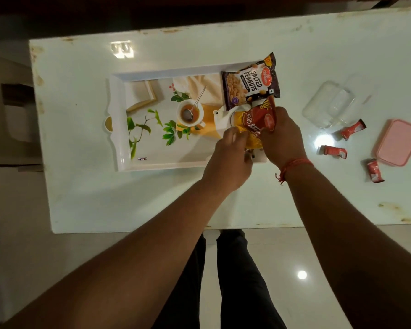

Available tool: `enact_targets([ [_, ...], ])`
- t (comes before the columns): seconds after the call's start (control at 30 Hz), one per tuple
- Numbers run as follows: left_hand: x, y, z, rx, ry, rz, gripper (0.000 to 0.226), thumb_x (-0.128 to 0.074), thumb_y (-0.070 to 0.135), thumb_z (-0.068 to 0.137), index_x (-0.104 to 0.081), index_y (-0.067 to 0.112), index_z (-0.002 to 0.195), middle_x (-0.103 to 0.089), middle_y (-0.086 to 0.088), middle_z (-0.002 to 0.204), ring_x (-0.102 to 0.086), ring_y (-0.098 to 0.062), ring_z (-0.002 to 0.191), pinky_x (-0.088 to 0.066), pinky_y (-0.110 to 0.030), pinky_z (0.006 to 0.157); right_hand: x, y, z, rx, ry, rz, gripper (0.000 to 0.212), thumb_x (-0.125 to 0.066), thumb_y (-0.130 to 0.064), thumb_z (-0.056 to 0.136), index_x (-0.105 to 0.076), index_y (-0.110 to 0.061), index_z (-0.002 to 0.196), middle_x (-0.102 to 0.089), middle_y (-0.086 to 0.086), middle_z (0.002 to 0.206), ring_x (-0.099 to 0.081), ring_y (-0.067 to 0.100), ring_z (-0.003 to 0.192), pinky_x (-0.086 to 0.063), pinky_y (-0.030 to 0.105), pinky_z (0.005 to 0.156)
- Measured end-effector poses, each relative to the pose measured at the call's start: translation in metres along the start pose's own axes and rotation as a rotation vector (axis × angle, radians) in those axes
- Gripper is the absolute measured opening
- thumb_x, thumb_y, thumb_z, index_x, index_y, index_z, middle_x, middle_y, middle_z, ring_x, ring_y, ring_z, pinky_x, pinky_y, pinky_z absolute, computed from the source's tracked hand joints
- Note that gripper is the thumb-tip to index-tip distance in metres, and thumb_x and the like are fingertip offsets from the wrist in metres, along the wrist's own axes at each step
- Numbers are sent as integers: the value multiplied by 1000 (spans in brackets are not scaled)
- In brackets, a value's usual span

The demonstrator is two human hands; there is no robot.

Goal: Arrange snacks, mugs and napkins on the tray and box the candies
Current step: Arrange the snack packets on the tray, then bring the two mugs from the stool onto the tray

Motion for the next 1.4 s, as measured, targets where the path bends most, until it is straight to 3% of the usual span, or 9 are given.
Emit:
enact_targets([
  [0.13,-10,2,4,-50,-16,172,56,-67,22,86,-44,19,137,-37,-10,148,-52,-29,123,-53,-40,96,-1,8,5,-16,-4,-53,20,-51,-12,90,-51,-7,109,-63,14,105,-60,30,94,-49,36,79],
  [0.47,-12,3,4,-74,-10,198,60,-65,22,86,-41,18,141,-35,-12,148,-54,-30,121,-55,-41,92,0,16,4,-15,-94,-11,24,-54,-19,94,-48,-5,113,-56,5,93,-54,25,82,-42,34,71],
  [0.63,-10,-3,-2,-83,23,195,65,-64,21,88,-35,18,146,-34,-13,150,-48,-31,127,-51,-41,98,4,21,-1,-19,-67,52,44,-61,-27,92,-43,-8,127,-64,11,113,-63,25,94,-47,30,77],
  [0.73,-4,-17,-16,-43,32,224,69,-65,22,88,-30,17,147,-32,-14,152,-42,-32,133,-48,-42,102,10,28,-12,-50,5,115,49,-60,-34,93,-41,-11,132,-58,14,126,-63,25,105,-55,41,89],
  [0.83,9,-38,-35,-7,33,258,69,-60,25,91,-26,16,150,-28,-15,156,-32,-32,140,-39,-44,111,20,23,-35,28,140,30,44,-58,-32,94,-45,-10,129,-51,14,125,-56,26,109,-49,45,95],
  [0.93,34,-66,-54,30,61,304,66,-53,34,94,-25,14,151,-27,-16,157,-28,-33,143,-31,-44,117,17,-6,-63,140,193,-199,46,-52,-32,89,-46,-6,127,-50,18,122,-49,36,108,-43,44,93],
  [1.07,78,-108,-70,58,132,357,67,-44,49,95,-28,13,149,-31,-19,154,-32,-36,140,-29,-49,116,-33,-72,-92,323,64,-405,61,-53,-41,92,-38,-9,141,-45,19,140,-42,38,127,-38,51,106],
  [1.2,131,-173,-82,74,159,364,70,-37,55,95,-22,17,152,-23,-18,158,-25,-36,145,-25,-53,116,-111,-139,-104,428,-107,-477,71,-43,-55,93,-30,-15,150,-29,14,158,-26,36,145,-28,52,115],
  [1.4,245,-317,-125,155,231,350,71,-25,60,96,-14,21,155,-8,-14,164,-10,-33,150,-17,-53,119,-239,-266,-126,548,-201,-474,76,-30,-65,94,-23,-17,153,-18,12,162,-15,34,149,-24,56,116],
])
Point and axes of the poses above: each hand's wrist, its own z-axis towards the middle knuckle, its own x-axis out of the back of the hand, y = z × x, the point moved 7 cm from there along z, towards the middle knuckle
